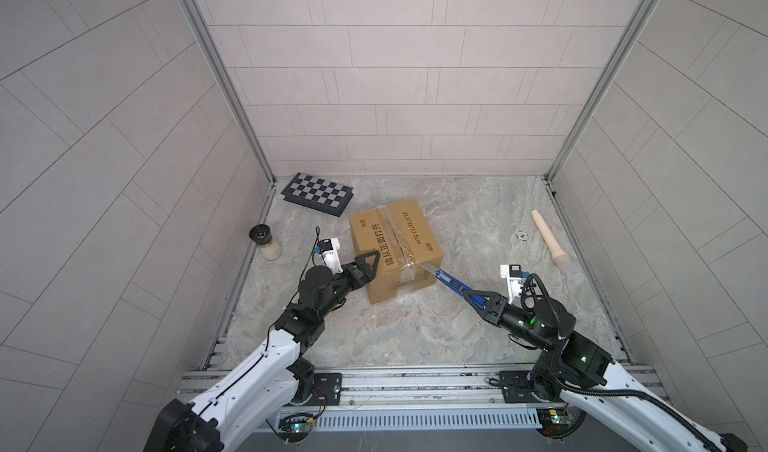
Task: Unpack the express box
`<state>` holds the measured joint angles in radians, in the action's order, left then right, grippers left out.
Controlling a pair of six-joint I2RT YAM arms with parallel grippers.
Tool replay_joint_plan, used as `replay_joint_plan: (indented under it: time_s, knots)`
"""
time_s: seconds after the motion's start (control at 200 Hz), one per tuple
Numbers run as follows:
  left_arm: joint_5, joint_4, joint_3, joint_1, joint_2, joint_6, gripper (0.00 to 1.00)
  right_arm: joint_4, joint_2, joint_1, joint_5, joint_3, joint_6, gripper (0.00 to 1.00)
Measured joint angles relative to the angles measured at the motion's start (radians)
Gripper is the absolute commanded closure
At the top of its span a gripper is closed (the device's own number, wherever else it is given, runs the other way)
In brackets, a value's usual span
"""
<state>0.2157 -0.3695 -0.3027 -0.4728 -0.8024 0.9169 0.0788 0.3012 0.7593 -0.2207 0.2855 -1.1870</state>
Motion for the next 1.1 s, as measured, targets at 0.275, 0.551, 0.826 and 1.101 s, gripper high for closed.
replay_joint_plan:
  time_s: [0.275,0.551,0.826,1.101]
  knots:
    - [0.0,0.0,0.0,0.0,0.0,0.0,0.0,-0.007,0.003,0.0,0.0,0.003,0.0,1.0]
    - [0.0,0.0,0.0,0.0,0.0,0.0,0.0,-0.024,0.021,0.0,0.0,0.003,-0.001,1.0]
    - [0.001,-0.002,0.0,0.0,0.0,0.0,0.0,-0.06,0.04,0.0,0.002,0.003,-0.011,1.0]
    - [0.003,-0.02,0.0,0.0,-0.001,0.003,0.0,-0.076,0.052,0.0,0.012,0.003,-0.026,1.0]
